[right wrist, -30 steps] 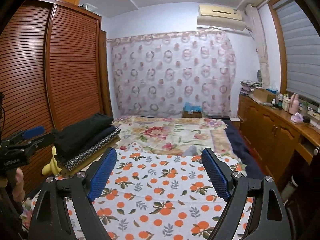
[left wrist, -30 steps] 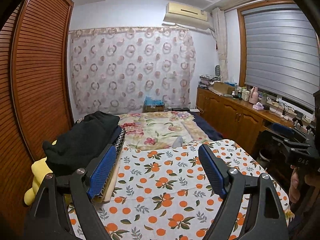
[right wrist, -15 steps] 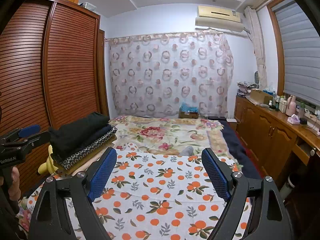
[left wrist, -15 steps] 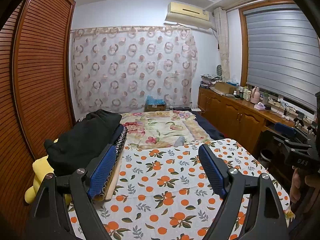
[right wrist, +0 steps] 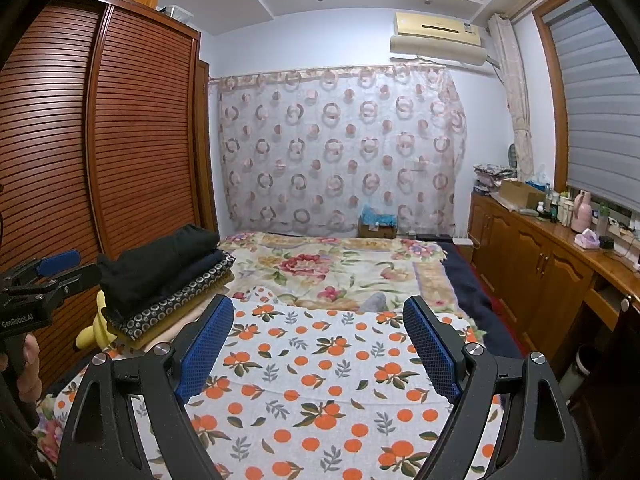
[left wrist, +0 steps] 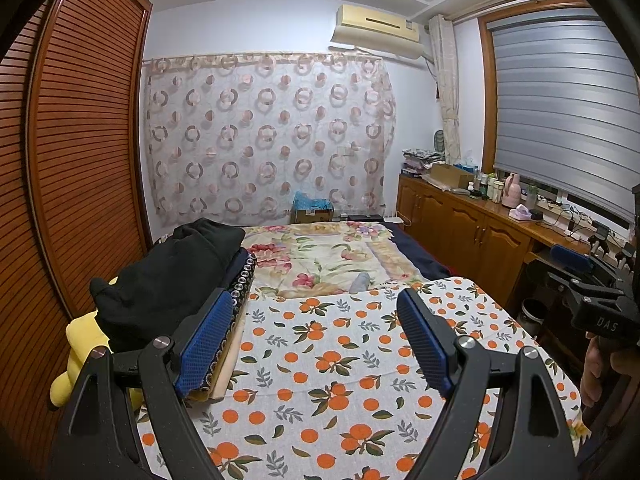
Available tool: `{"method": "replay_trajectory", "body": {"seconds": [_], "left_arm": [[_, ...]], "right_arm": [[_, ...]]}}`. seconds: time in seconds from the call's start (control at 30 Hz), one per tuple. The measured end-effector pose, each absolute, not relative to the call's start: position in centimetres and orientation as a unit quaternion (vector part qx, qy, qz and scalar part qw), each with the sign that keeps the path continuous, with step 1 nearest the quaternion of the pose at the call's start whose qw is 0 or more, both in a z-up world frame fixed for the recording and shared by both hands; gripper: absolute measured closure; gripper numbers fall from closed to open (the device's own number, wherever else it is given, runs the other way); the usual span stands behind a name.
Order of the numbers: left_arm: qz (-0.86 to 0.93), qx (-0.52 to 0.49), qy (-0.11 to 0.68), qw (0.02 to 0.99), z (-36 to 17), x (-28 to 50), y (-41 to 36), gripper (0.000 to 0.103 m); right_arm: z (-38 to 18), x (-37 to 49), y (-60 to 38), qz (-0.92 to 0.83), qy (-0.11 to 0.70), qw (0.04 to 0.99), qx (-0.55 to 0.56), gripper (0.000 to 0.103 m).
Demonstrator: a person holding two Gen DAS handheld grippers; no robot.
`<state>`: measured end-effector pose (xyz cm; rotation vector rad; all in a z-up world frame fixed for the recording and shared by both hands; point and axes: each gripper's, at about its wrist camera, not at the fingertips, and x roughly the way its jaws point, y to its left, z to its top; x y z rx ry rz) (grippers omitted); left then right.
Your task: Fold small clothes
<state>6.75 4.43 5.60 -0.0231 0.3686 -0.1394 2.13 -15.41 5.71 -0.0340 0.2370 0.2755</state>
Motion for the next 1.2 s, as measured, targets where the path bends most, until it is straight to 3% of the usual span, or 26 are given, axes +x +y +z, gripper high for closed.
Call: {"method": "replay_trajectory", "body": {"seconds": [1.2], "left_arm": [[-0.069,-0.011,0.183,0.981,5.5,6.9,4.4,0.018]], "right_arm": [[5.5,2.5,-17.6,0.139,0.113,0.984,-0.02,0.015]]}}
